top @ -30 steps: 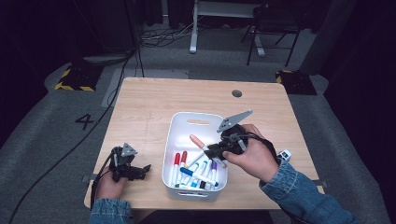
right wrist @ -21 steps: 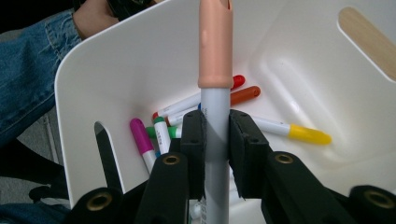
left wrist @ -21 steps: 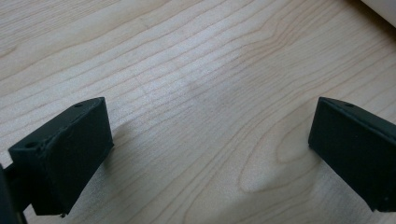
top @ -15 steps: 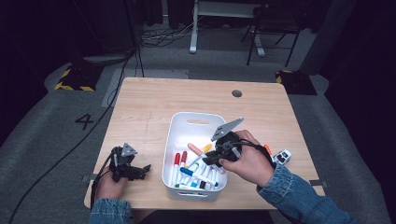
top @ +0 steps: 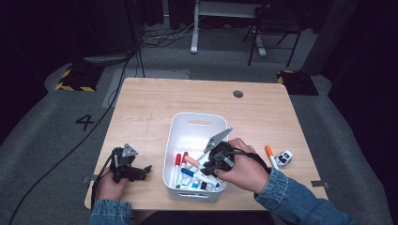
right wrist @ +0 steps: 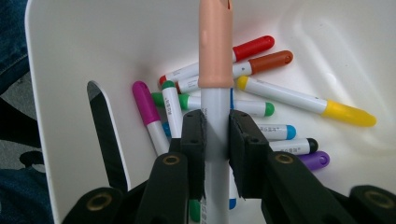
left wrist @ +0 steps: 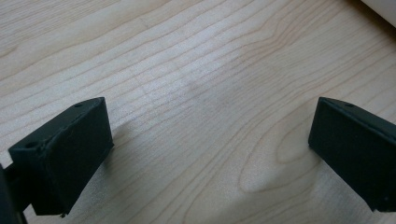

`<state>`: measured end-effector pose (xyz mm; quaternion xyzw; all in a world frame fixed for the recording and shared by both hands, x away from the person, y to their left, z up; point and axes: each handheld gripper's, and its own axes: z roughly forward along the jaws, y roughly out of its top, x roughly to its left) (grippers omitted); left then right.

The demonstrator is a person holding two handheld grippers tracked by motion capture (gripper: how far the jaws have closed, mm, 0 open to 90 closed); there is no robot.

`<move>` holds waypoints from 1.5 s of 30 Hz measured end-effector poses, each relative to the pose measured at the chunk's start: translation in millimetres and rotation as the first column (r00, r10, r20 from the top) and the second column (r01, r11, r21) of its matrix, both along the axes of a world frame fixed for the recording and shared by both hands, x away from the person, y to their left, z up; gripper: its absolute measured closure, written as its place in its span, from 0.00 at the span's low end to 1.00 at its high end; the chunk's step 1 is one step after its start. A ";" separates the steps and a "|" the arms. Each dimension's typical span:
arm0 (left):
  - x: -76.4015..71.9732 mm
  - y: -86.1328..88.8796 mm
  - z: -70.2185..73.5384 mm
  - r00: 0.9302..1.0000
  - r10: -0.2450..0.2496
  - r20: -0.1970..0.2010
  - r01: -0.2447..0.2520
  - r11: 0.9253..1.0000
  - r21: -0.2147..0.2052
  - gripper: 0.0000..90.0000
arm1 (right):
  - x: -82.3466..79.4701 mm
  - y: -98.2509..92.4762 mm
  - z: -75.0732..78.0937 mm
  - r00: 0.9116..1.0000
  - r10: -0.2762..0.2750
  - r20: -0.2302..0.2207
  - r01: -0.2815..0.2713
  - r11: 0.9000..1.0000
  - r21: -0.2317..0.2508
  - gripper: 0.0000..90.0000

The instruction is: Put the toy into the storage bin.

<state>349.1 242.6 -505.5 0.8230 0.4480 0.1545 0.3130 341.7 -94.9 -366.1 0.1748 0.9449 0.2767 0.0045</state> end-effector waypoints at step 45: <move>0.1 0.0 0.0 1.000 -0.001 0.000 0.001 1.000 0.000 0.00 | 31.5 -119.8 27.9 0.933 -0.359 0.037 0.350 0.925 0.146 0.68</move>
